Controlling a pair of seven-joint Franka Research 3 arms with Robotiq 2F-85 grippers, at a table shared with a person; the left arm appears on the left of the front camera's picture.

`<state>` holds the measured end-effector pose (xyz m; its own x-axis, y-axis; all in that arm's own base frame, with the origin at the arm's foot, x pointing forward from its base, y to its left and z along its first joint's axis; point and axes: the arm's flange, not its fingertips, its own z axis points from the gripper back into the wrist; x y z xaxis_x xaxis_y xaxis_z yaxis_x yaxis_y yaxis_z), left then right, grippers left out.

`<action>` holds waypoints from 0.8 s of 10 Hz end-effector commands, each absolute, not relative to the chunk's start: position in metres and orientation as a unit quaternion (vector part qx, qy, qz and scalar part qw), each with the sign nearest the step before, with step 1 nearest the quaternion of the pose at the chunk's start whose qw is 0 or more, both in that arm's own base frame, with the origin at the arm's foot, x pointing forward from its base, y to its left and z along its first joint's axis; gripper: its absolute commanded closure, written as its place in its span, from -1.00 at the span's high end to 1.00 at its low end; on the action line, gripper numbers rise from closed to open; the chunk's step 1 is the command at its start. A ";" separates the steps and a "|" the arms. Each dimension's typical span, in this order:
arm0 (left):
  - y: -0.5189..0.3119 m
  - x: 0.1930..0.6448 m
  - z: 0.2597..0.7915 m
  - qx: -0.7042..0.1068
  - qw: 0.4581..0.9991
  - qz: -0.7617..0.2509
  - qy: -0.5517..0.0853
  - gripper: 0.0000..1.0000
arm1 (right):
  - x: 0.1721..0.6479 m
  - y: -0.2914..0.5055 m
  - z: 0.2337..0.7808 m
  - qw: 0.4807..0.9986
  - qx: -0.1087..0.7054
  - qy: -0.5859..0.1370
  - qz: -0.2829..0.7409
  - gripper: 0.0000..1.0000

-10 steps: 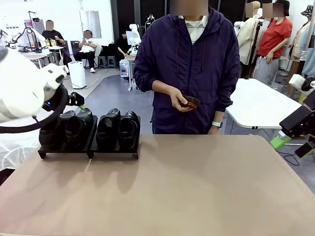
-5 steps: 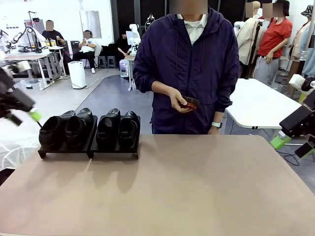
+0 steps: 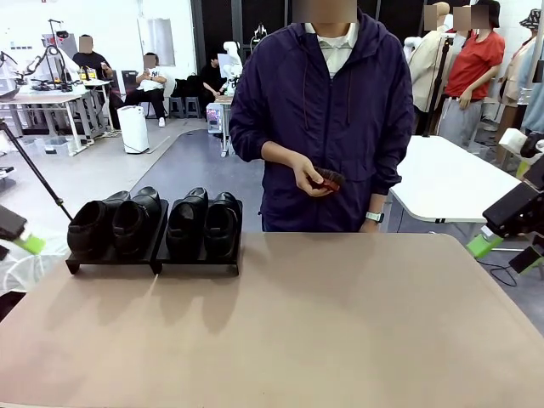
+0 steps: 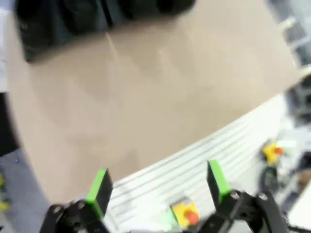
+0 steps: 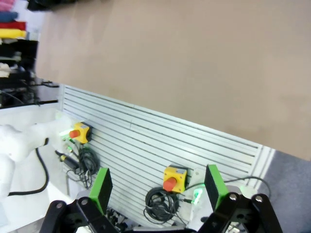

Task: Organize the shoes by placing them on the stand.
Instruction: Place the Shoe from the middle of the table onto the Shoes Stand.

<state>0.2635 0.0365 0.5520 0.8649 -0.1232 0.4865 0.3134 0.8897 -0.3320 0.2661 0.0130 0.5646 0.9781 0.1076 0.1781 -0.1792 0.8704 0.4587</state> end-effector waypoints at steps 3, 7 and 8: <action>0.036 0.263 0.552 -0.204 0.944 -0.116 -0.233 1.00 | 0.267 0.013 0.566 0.960 0.256 -0.076 0.086 1.00; 0.036 0.263 0.552 -0.204 0.944 -0.116 -0.233 1.00 | 0.267 0.013 0.566 0.960 0.256 -0.076 0.086 1.00; 0.036 0.263 0.552 -0.204 0.944 -0.116 -0.233 1.00 | 0.267 0.013 0.566 0.960 0.256 -0.076 0.086 1.00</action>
<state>0.2676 0.0315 0.5572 0.8675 -0.1076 0.4856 0.3031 0.8884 -0.3446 0.2661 0.0130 0.5647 0.9781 0.1076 0.1781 -0.1792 0.8704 0.4586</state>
